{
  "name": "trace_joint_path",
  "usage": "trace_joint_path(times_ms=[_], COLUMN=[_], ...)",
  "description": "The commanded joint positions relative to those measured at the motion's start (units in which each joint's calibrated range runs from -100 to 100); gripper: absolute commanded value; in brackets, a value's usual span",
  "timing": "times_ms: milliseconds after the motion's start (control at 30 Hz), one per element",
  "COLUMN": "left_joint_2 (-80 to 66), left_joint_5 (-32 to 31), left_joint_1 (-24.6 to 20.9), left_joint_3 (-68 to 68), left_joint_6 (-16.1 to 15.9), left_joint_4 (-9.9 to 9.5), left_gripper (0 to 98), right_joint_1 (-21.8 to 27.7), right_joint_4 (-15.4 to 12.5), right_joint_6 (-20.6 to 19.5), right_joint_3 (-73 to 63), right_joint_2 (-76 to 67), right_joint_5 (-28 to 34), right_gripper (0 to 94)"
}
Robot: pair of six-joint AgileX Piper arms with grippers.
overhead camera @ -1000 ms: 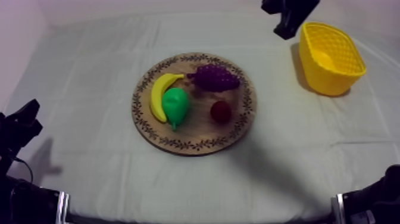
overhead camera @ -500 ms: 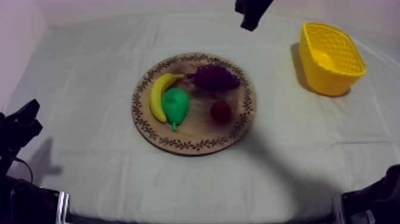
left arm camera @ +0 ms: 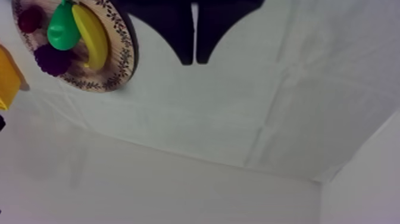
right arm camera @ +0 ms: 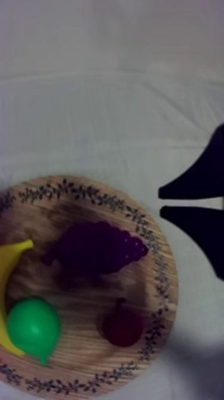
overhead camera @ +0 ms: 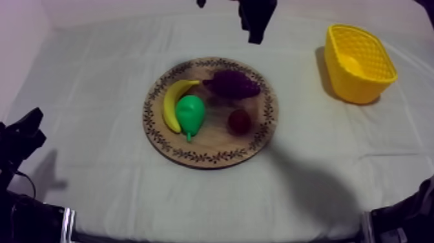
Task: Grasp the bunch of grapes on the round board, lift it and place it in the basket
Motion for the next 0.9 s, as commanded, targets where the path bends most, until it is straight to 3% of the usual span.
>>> trace_joint_path(times_ms=[0,333,867], left_joint_2=[0.00,0.00,0.00], left_joint_5=[0.00,0.00,0.00], left_joint_1=[0.00,0.00,0.00], left_joint_3=[-0.02,-0.02,-0.02], left_joint_6=[0.00,0.00,0.00], left_joint_4=[-0.02,-0.02,-0.02], left_gripper=[0.1,0.1,0.1], right_joint_1=[-0.10,-0.43,-0.63], right_joint_4=[-0.35,-1.47,-4.47], right_joint_6=[0.38,0.63,2.39], right_joint_3=[-0.15,-1.31,0.09], right_joint_2=[0.37,1.43,4.65], right_joint_5=[0.70,1.97,0.09], right_gripper=[10.9,51.1,65.0])
